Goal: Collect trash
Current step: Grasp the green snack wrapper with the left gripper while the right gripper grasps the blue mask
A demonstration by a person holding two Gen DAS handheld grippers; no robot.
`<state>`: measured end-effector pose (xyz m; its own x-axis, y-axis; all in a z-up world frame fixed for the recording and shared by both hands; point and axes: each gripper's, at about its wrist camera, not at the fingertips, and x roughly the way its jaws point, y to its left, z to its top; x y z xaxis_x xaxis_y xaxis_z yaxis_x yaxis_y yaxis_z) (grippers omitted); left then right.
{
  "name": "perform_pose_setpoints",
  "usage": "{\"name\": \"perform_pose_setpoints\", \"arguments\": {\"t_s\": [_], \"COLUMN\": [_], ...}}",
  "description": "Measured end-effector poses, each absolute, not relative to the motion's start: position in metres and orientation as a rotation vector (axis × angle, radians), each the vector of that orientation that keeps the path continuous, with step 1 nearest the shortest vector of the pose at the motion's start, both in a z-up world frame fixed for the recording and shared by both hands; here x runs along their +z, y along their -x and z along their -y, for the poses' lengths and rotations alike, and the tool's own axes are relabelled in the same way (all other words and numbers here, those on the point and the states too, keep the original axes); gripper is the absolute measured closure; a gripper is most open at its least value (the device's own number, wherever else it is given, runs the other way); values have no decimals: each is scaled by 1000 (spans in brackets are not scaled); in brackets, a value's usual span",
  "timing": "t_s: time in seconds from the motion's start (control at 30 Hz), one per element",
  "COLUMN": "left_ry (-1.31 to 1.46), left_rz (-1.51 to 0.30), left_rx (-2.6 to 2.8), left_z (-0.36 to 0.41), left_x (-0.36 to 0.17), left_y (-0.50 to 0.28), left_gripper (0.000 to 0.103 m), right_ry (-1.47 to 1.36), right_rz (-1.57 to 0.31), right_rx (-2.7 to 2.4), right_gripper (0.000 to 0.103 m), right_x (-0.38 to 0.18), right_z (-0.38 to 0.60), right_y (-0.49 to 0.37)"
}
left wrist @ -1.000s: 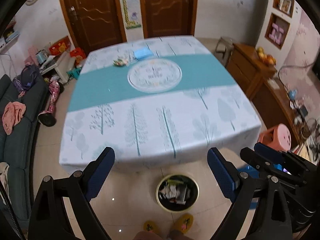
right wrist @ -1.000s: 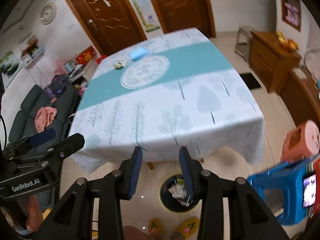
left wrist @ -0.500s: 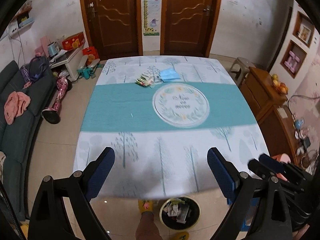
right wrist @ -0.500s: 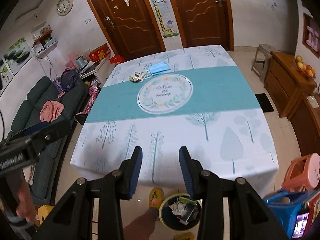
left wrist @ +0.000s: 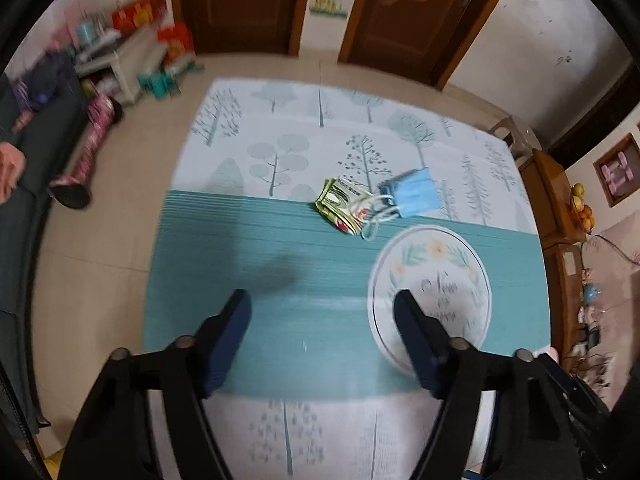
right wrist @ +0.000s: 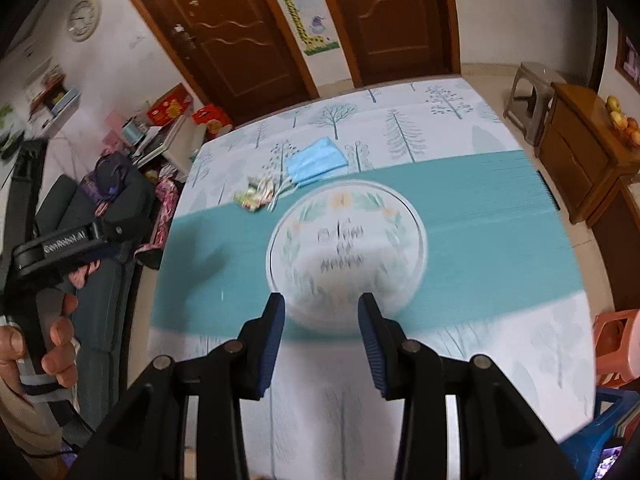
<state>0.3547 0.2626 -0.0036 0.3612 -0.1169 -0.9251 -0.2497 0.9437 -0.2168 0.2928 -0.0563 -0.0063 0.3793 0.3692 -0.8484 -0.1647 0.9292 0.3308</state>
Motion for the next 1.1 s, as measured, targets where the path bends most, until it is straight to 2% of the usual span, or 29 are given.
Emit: {"name": "perform_pose_setpoints", "arguments": {"t_s": [0.2, 0.27, 0.3, 0.33, 0.7, 0.77, 1.0, 1.07, 1.1], "left_ry": [396, 436, 466, 497, 580, 591, 602, 604, 608], "left_rz": [-1301, -1333, -1346, -1354, -1332, -1321, -1329, -1342, -1354], "left_rx": [50, 41, 37, 36, 73, 79, 92, 94, 98], "left_z": [-280, -283, -286, -290, -305, -308, -307, -306, -304], "left_x": [-54, -70, -77, -83, -100, -99, -99, -101, -103], "left_y": [-417, -430, -436, -440, -470, -473, -483, -484, -486], "left_gripper": [34, 34, 34, 34, 34, 34, 34, 33, 32], "right_ry": [-262, -304, -321, -342, -485, -469, -297, -246, -219], "right_rz": [-1206, -1243, -1260, -1274, -1369, -1377, -1435, -1435, -1430], "right_rx": [274, 246, 225, 206, -18, -46, -103, -107, -107], "right_gripper": [64, 49, 35, 31, 29, 26, 26, 30, 38], "right_x": [-36, -50, -56, -61, -111, -115, -130, -130, -129], "right_z": [21, 12, 8, 5, -24, -33, -62, -67, -68], "right_y": [-370, -399, -410, -421, -499, -506, -517, -514, -513]}}
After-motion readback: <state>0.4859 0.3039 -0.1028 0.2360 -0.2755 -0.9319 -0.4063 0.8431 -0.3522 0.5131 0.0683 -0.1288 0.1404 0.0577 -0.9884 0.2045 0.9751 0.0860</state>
